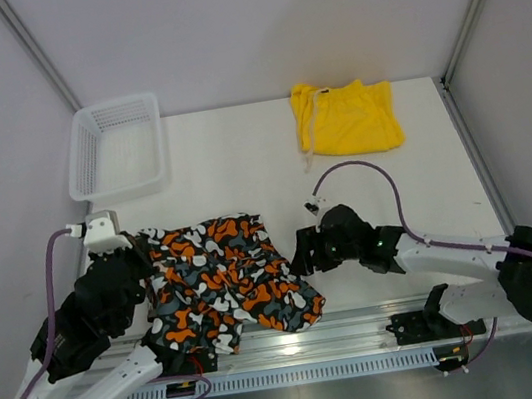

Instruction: Fold and stack the shorts

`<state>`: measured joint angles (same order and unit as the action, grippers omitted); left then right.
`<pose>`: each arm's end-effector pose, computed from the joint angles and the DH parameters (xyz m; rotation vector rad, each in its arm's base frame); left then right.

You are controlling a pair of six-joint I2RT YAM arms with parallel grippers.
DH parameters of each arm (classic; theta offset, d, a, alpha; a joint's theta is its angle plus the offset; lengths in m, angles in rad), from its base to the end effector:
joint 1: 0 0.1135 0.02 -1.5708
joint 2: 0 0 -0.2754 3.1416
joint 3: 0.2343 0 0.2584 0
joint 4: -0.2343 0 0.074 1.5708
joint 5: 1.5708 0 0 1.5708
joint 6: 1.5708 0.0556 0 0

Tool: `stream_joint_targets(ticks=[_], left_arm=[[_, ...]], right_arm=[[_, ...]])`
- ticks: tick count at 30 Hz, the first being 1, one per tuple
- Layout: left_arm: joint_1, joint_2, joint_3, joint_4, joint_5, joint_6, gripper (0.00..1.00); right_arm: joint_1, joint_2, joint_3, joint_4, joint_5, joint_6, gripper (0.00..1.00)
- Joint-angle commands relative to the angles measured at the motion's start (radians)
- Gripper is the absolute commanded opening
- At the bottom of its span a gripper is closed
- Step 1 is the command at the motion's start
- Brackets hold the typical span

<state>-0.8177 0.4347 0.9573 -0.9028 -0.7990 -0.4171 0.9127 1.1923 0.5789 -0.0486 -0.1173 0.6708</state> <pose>0.0720 -0.0186 0.3651 -0.1432 1.8278 -0.0843 0.1540 0.2098 0.1943 -0.3604 2.3908 0.9398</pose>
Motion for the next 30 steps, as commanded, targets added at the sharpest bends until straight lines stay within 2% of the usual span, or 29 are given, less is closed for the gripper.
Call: stream_joint_targets(ticks=[1,10,12,13,14,15,19,25,27,28,30], left_arm=[[0.005,0.006,-0.009,0.024,0.024,0.018,0.00],[0.005,-0.002,0.001,0.004,0.024,0.021,0.01],[0.005,0.001,0.003,0.002,0.021,0.024,0.01],[0.005,0.002,0.001,0.005,0.020,0.026,0.01],[0.005,0.010,0.003,0.011,0.020,0.032,0.01],[0.005,0.016,0.001,0.018,0.021,0.035,0.01],[0.005,0.068,0.009,0.070,0.023,0.066,0.02],[0.020,0.222,0.081,0.212,-0.005,0.184,0.03],[0.046,0.283,0.099,0.245,0.044,0.239,0.03],[0.083,0.349,0.135,0.263,0.110,0.250,0.01],[0.126,0.412,0.170,0.274,0.188,0.264,0.00]], right_arm=[[-0.008,0.090,0.053,0.130,-0.093,0.015,0.68],[-0.008,0.365,0.171,0.242,-0.182,0.019,0.64],[-0.009,0.394,0.202,0.240,-0.199,-0.002,0.39],[-0.011,0.412,0.217,0.234,-0.206,-0.010,0.29],[-0.021,0.418,0.245,0.225,-0.211,-0.014,0.08],[-0.032,0.421,0.257,0.210,-0.222,-0.028,0.00],[-0.141,0.325,0.291,0.164,-0.260,-0.037,0.00],[-0.357,0.123,0.326,-0.029,-0.236,-0.105,0.00],[-0.426,0.058,0.303,-0.094,-0.237,-0.114,0.00],[-0.502,0.040,0.286,-0.105,-0.248,-0.116,0.00],[-0.579,-0.022,0.224,-0.106,-0.286,-0.114,0.00]])
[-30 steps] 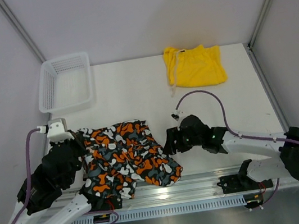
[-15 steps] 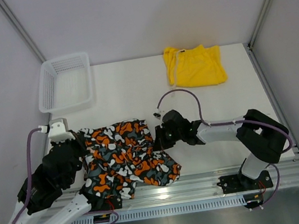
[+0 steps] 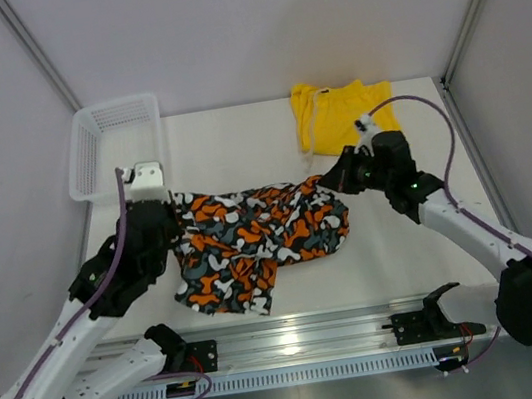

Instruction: Fold and stack the shorts

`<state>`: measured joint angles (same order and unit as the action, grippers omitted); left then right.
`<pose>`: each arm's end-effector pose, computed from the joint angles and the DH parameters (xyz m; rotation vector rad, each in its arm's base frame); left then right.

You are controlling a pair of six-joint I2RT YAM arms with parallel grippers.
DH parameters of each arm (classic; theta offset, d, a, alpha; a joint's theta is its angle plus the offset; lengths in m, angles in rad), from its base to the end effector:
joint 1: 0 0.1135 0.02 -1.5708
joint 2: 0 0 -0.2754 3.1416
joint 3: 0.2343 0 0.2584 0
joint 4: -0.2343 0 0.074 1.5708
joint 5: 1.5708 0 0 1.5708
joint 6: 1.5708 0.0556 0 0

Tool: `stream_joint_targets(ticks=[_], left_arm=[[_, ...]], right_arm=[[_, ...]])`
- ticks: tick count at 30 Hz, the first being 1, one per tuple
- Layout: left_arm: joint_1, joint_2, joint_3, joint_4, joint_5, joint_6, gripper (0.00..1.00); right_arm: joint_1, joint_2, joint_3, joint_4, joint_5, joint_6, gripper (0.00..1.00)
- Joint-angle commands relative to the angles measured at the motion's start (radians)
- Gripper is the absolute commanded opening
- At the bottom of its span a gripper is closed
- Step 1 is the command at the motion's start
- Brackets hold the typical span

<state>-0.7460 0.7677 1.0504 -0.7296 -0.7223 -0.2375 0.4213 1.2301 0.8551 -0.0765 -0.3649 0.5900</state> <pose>0.1357 -0.0754 0.3825 0.0395 1.9011 0.0659 0.2630 0.1396 0.2819 -0.0657 2.1389 0.9882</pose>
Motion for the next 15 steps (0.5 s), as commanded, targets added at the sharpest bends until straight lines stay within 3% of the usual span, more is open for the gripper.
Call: stream_joint_targets(ticks=[1,3,8,15], left_arm=[[0.097,0.140,0.088,0.111,0.153,0.086,0.00],[0.134,0.204,0.140,0.122,0.247,0.101,0.00],[0.178,0.347,0.269,0.049,0.309,0.090,0.00],[0.178,0.161,0.244,0.058,0.364,0.015,0.00]], right_arm=[[-0.149,-0.081,-0.073,-0.078,-0.042,-0.030,0.00],[-0.193,-0.141,-0.105,-0.078,-0.049,-0.025,0.00],[-0.197,-0.247,-0.113,-0.179,-0.069,-0.039,0.00],[-0.118,-0.449,-0.081,-0.331,-0.140,-0.009,0.00]])
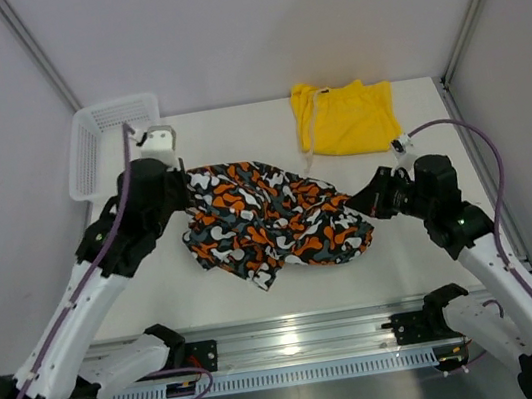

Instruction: Fold and stack the shorts

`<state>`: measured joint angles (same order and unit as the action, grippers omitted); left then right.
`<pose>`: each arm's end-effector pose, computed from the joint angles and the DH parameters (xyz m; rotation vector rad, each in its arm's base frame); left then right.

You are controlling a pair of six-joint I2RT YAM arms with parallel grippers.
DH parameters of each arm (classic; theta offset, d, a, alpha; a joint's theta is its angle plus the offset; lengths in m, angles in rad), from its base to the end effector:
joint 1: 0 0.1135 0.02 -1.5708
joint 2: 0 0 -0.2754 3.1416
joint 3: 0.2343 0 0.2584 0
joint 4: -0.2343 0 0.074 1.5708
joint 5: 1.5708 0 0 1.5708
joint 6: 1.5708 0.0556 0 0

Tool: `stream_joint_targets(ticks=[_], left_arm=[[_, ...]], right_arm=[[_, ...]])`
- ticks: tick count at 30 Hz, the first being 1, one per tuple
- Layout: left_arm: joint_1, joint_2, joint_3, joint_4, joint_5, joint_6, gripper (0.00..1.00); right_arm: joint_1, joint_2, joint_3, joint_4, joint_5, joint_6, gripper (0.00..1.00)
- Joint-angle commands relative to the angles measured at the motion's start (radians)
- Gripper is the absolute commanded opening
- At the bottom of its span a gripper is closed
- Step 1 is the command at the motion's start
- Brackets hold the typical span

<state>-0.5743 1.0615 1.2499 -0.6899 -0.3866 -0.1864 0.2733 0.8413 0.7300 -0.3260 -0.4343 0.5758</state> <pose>0.2057 -0.1081 0.3996 0.1596 2.0268 -0.0769 0.1917 0.0780 0.2978 0.0247 2.1016 0.9640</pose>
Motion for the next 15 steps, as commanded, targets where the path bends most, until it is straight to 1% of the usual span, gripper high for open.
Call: stream_joint_targets(ticks=[1,2,3,4,5,6,7,9,10,11,12,13,14,15], left_arm=[[0.007,-0.152,0.090,0.004,0.012,-0.050,0.00],[0.007,-0.165,0.109,0.001,-0.007,-0.054,0.00],[0.007,-0.179,0.130,0.004,-0.024,-0.056,0.00],[0.007,-0.205,0.175,0.032,-0.070,-0.056,0.00],[0.007,-0.225,0.181,0.064,-0.096,-0.048,0.00],[0.007,-0.242,0.184,0.138,-0.118,-0.038,0.00],[0.007,-0.262,0.198,0.171,-0.164,-0.012,0.00],[0.007,-0.258,0.232,0.219,-0.204,0.017,0.00],[0.007,-0.214,0.246,0.242,-0.213,0.056,0.00],[0.007,-0.178,0.311,0.237,-0.219,0.071,0.00],[0.007,-0.138,0.325,0.233,-0.221,0.083,0.00],[0.008,-0.100,0.336,0.230,-0.219,0.103,0.00],[0.011,-0.016,0.333,0.227,-0.177,0.105,0.00],[0.019,0.029,0.332,0.201,-0.147,0.099,0.00]], right_arm=[[0.030,-0.080,0.066,-0.123,-0.079,0.006,0.00],[0.032,-0.084,0.097,-0.148,-0.086,0.001,0.00],[0.030,-0.084,0.177,-0.175,-0.089,-0.008,0.00],[0.030,-0.079,0.225,-0.198,-0.089,-0.017,0.00],[0.030,-0.061,0.276,-0.243,-0.084,-0.034,0.00],[0.026,-0.045,0.384,-0.263,-0.080,-0.040,0.00],[0.024,-0.030,0.437,-0.286,-0.084,-0.047,0.00],[0.018,0.030,0.526,-0.292,-0.102,-0.050,0.00],[0.004,0.053,0.593,-0.300,-0.101,-0.045,0.00],[-0.008,0.082,0.614,-0.304,-0.100,-0.041,0.00],[-0.020,0.144,0.624,-0.308,-0.110,-0.039,0.00],[-0.054,0.183,0.617,-0.308,-0.127,-0.036,0.00],[-0.068,0.218,0.597,-0.295,-0.182,-0.022,0.00],[-0.080,0.282,0.562,-0.266,-0.208,-0.011,0.00]])
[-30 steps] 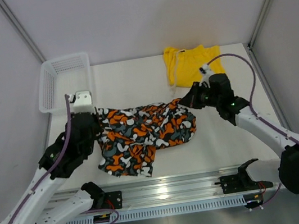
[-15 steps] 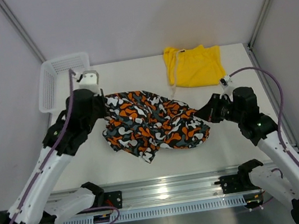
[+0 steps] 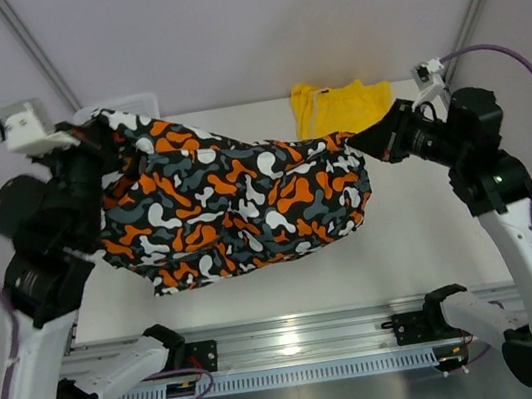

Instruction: Fold and stack the shorts

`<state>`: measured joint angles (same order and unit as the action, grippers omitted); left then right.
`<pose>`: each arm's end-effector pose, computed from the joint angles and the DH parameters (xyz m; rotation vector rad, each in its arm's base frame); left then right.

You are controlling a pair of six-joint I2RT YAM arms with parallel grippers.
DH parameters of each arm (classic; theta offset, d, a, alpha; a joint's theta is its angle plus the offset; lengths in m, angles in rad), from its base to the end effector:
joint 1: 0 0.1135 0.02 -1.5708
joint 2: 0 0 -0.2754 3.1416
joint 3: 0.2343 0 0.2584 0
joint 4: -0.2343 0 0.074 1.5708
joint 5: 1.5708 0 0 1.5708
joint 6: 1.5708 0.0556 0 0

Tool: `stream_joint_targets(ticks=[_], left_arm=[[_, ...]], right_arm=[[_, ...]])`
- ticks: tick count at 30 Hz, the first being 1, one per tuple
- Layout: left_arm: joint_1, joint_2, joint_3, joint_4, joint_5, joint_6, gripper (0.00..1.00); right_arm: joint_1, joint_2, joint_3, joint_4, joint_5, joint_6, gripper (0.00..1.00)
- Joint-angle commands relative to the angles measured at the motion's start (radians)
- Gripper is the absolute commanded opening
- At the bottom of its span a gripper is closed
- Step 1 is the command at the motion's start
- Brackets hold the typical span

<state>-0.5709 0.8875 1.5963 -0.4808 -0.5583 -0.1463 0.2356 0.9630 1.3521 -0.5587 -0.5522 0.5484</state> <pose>0.1134 -0.0378 0.5636 -0.1845 1.3691 -0.2252 0.1800 0.0732 0.4700 -0.1431 1.8283 1.0417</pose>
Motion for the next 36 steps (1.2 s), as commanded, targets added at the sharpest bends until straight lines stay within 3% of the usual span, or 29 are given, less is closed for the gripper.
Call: stream_joint_targets(ticks=[1,5,8,9,10,11,12,14,15,22,29,33,36], left_arm=[[0.029,0.250,-0.022,-0.025,0.055,0.047,0.00],[0.089,0.531,-0.006,-0.169,0.197,-0.068,0.00],[0.126,0.756,0.108,-0.277,0.293,-0.111,0.00],[0.131,0.840,0.161,-0.318,0.296,-0.124,0.00],[0.134,0.872,0.203,-0.329,0.290,-0.134,0.01],[0.134,0.895,0.218,-0.337,0.285,-0.137,0.09],[0.134,0.912,0.243,-0.355,0.287,-0.139,0.49],[0.134,0.915,0.251,-0.367,0.262,-0.162,0.78],[0.135,0.900,0.237,-0.354,0.249,-0.168,0.99],[0.134,0.687,0.130,-0.381,0.218,-0.170,0.99],[0.134,0.270,-0.226,-0.271,0.385,-0.203,0.99],[0.134,0.136,-0.421,-0.249,0.483,-0.252,0.99],[0.134,0.081,-0.473,-0.254,0.524,-0.263,0.99]], right_arm=[[-0.047,0.186,-0.106,0.001,-0.109,0.028,0.00],[-0.053,0.273,-0.382,0.222,-0.065,0.073,0.00],[-0.062,0.350,-0.461,0.308,-0.028,0.078,0.01],[-0.064,0.373,-0.465,0.324,-0.028,0.073,0.04],[-0.065,0.420,-0.464,0.336,-0.028,0.059,0.19],[-0.068,0.437,-0.462,0.338,-0.028,0.050,0.33],[-0.070,0.448,-0.461,0.344,-0.026,0.041,0.43],[-0.074,0.444,-0.470,0.350,0.001,0.016,0.51],[-0.085,0.435,-0.488,0.349,0.006,0.010,0.55],[-0.113,0.300,-0.643,0.342,0.008,-0.034,0.59],[-0.113,0.111,-0.856,0.333,0.023,-0.036,0.59],[-0.104,0.037,-0.936,0.327,0.006,-0.034,0.61],[-0.081,-0.035,-0.987,0.321,0.000,-0.016,0.58]])
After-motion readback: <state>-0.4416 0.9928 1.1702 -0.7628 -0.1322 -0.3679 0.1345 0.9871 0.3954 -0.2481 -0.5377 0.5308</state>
